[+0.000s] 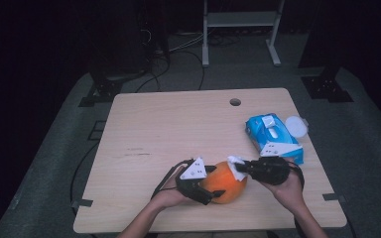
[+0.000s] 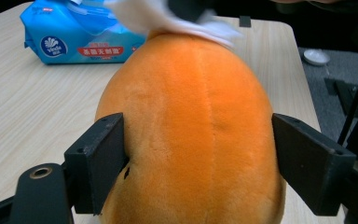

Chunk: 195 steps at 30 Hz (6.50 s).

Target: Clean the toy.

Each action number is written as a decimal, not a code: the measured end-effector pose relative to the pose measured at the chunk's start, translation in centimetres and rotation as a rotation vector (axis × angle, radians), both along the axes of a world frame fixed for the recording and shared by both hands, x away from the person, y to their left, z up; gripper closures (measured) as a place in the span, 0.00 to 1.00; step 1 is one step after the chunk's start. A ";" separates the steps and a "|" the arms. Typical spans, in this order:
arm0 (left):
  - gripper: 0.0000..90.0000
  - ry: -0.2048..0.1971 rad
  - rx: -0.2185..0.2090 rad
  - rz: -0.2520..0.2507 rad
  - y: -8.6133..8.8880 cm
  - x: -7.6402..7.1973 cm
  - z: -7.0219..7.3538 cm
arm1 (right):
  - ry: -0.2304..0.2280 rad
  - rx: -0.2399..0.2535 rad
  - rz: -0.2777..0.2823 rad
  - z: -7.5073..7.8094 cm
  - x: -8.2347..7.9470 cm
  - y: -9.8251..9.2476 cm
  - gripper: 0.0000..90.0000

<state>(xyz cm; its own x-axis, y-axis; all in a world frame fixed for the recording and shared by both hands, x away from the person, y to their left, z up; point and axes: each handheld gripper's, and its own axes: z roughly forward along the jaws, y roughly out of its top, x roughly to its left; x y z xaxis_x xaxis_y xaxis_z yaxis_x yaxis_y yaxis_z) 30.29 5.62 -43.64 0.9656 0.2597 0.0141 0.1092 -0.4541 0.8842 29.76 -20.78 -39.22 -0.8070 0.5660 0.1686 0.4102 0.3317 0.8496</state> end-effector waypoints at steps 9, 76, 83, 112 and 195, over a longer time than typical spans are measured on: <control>0.19 0.014 -0.031 0.009 0.4 0.3 -0.1 | 0.031 -0.028 -0.070 -1.1 1.0 -1.5 0.90; 0.35 0.052 -0.111 0.046 0.7 0.4 1.1 | -0.010 0.028 -0.002 0.6 -0.8 0.5 0.91; 0.34 0.121 -0.154 0.101 0.9 0.9 1.0 | 0.053 0.010 -0.078 -1.3 0.6 -1.5 0.91; 0.30 0.087 -0.041 0.074 0.7 0.7 2.0 | 0.060 0.055 -0.054 -0.8 0.6 -0.7 0.91; 0.34 0.001 -0.077 0.057 -1.3 -0.2 -0.4 | -0.108 -0.056 -0.049 1.3 -0.9 0.0 0.92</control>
